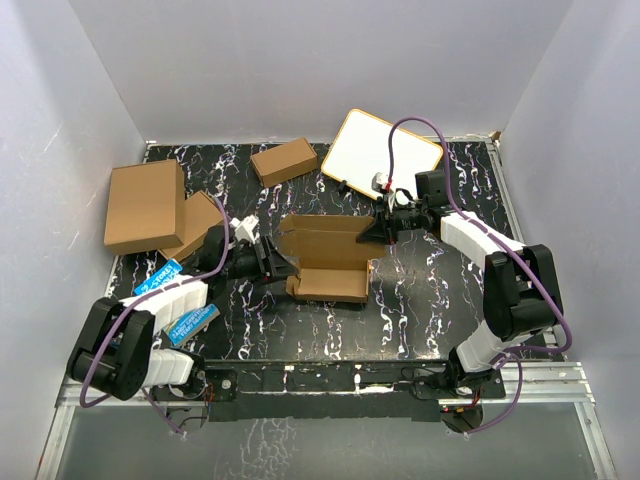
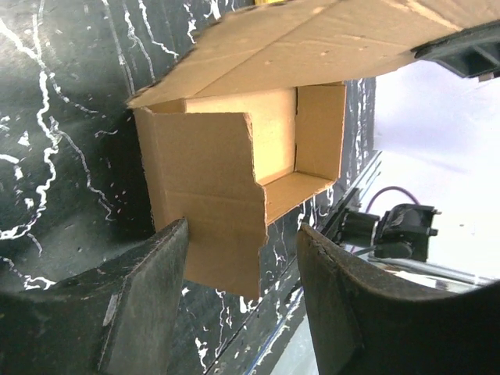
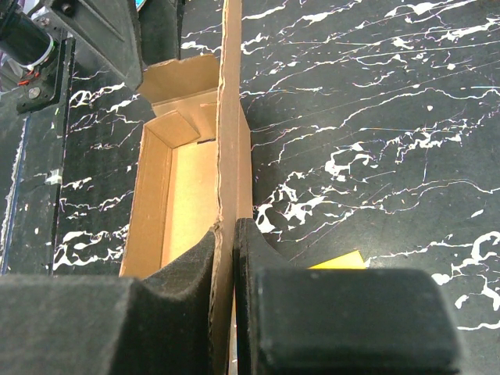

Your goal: Fold the paper box

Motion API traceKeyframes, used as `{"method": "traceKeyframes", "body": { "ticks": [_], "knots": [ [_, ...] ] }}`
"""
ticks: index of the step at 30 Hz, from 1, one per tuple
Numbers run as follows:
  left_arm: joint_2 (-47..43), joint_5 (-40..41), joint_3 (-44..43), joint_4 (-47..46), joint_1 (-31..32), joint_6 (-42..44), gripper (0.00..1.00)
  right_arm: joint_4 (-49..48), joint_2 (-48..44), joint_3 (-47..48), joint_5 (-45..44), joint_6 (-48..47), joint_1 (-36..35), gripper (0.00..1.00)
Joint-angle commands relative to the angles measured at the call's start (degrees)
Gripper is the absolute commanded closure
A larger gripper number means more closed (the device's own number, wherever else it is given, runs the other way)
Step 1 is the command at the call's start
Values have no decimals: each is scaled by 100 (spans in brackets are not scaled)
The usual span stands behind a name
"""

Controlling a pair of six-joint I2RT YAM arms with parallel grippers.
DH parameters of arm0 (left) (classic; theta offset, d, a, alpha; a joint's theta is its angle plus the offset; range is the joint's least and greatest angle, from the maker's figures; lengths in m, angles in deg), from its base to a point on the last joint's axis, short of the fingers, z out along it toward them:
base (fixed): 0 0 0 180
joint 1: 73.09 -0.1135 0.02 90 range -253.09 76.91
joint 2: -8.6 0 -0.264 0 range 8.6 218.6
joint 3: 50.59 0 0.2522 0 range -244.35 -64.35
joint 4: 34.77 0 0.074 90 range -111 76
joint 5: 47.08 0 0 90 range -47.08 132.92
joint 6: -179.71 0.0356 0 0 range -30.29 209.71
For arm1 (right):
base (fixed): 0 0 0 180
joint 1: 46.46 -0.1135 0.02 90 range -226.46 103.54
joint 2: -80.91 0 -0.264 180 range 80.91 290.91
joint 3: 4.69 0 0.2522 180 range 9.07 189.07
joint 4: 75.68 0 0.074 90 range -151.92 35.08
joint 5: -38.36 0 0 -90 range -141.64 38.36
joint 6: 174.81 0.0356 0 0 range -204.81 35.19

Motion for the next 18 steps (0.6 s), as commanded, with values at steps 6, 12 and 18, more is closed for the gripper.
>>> {"method": "traceKeyframes", "body": {
  "ticks": [6, 12, 18],
  "knots": [
    [92, -856, 714, -2189, -422, -1476, 39, -369, -86, -7, 140, -88, -8, 92],
    [433, -1038, 995, -3262, -469, -2161, 37, -360, -88, -7, 140, -90, -9, 92],
    [668, -884, 1006, -2972, -478, -2061, 41, -352, -82, 1, 139, -90, -9, 92]
  ]
}}
